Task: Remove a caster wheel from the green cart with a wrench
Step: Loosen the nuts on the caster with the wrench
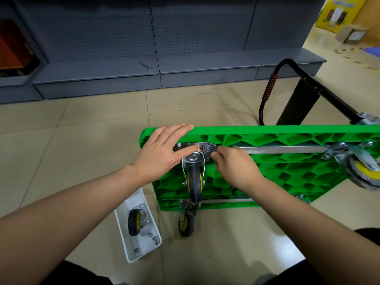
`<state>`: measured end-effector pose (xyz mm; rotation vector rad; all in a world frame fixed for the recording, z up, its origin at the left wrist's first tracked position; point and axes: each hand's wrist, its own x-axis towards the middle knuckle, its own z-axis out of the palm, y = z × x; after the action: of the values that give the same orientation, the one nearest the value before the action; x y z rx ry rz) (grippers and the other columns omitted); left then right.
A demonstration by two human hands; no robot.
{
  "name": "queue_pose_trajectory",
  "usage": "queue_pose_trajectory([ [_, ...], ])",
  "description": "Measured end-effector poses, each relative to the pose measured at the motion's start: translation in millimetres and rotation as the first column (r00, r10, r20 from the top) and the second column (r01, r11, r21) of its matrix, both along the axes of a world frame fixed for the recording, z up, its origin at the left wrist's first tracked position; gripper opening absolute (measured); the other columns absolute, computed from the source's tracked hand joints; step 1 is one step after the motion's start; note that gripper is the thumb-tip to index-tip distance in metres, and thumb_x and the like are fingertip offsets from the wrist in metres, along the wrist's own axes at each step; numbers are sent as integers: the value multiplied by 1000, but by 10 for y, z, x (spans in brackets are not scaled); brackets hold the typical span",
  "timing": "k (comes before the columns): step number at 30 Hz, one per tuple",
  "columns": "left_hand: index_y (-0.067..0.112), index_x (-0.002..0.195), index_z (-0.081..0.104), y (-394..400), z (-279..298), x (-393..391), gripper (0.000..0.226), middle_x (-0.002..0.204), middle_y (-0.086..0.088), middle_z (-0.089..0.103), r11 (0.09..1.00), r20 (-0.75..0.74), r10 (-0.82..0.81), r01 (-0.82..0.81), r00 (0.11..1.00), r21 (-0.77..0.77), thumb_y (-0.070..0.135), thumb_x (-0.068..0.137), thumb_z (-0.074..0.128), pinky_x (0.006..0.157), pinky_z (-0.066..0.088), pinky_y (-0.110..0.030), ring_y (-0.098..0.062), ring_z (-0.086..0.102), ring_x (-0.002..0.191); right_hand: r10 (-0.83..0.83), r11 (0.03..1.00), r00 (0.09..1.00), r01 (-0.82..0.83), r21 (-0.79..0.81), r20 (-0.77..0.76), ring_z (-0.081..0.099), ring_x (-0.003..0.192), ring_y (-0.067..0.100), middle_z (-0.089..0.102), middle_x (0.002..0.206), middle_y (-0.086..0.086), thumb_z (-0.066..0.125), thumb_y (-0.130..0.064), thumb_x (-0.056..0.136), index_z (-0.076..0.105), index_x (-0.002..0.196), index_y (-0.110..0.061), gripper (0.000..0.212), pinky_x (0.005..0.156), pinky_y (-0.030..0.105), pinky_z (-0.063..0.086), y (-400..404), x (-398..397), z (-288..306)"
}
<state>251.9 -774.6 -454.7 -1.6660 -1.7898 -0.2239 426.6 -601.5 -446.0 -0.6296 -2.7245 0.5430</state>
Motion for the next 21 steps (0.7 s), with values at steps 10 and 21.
queue_pose_trajectory([
  [10, 33, 139, 59, -10, 12, 1, 48, 154, -15, 45, 1000, -6, -6, 6, 1000, -8, 19, 94, 67, 109, 32, -45, -35, 45, 139, 60, 881, 998, -53, 469, -1, 56, 70, 31, 58, 58, 0, 82, -24, 82, 65, 72, -13, 23, 51, 31, 34, 71, 200, 173],
  [21, 33, 137, 61, -15, 19, 14, 44, 154, -15, 46, 1000, -4, 0, 0, 1000, 2, 21, 95, 67, 108, 34, -45, -35, 46, 139, -24, 963, 1000, 25, -269, 7, 63, 76, 15, 74, 79, -5, 56, -29, 101, 68, 76, -19, 30, 67, 29, 38, 25, 82, -34],
])
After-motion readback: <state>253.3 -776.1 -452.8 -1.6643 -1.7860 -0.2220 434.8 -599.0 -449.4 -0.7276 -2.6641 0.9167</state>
